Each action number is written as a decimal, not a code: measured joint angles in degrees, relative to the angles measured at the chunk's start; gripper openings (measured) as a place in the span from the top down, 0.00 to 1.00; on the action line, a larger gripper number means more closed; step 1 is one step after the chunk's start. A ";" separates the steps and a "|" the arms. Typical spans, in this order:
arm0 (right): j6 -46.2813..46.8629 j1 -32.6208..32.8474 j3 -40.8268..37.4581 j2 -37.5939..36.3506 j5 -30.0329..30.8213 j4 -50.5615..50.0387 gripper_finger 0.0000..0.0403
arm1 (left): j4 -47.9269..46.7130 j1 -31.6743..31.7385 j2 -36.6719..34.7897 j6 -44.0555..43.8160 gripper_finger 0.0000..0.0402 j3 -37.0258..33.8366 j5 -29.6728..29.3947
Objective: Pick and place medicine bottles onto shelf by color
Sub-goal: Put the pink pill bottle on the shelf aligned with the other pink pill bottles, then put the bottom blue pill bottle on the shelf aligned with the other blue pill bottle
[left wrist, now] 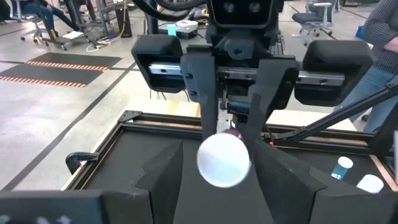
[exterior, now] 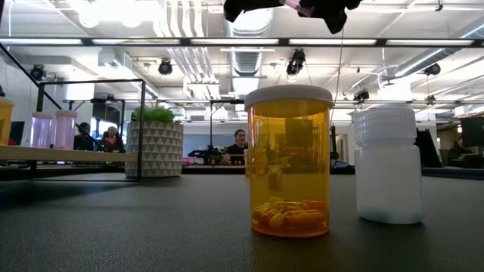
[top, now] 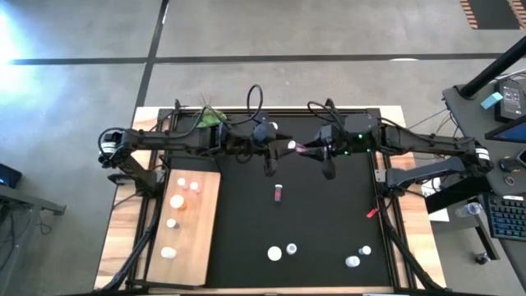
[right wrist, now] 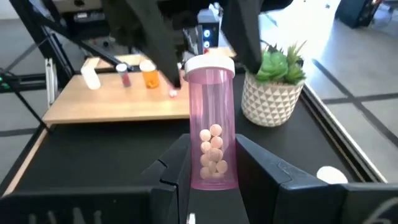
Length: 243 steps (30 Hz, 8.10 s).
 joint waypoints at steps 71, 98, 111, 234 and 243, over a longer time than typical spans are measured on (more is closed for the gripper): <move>4.37 0.08 18.43 -0.12 4.85 -34.80 0.37 | -62.16 -13.71 -5.16 -52.90 0.75 -0.07 -7.62; 4.35 0.08 18.40 -0.02 4.76 -34.67 0.38 | -71.97 -22.93 -8.03 -74.66 0.75 -16.80 -16.36; 4.36 0.08 18.38 -0.02 4.76 -34.67 0.38 | -59.09 -22.99 -13.94 -68.65 0.75 -27.18 -16.54; 91.81 47.74 12.95 18.38 -9.74 -61.92 0.39 | -8.37 -7.80 -5.92 -29.35 0.40 -12.72 -7.24; 77.26 49.00 15.39 28.39 -14.55 -61.56 0.39 | -8.32 -7.80 -5.92 -29.33 0.40 -12.72 -7.01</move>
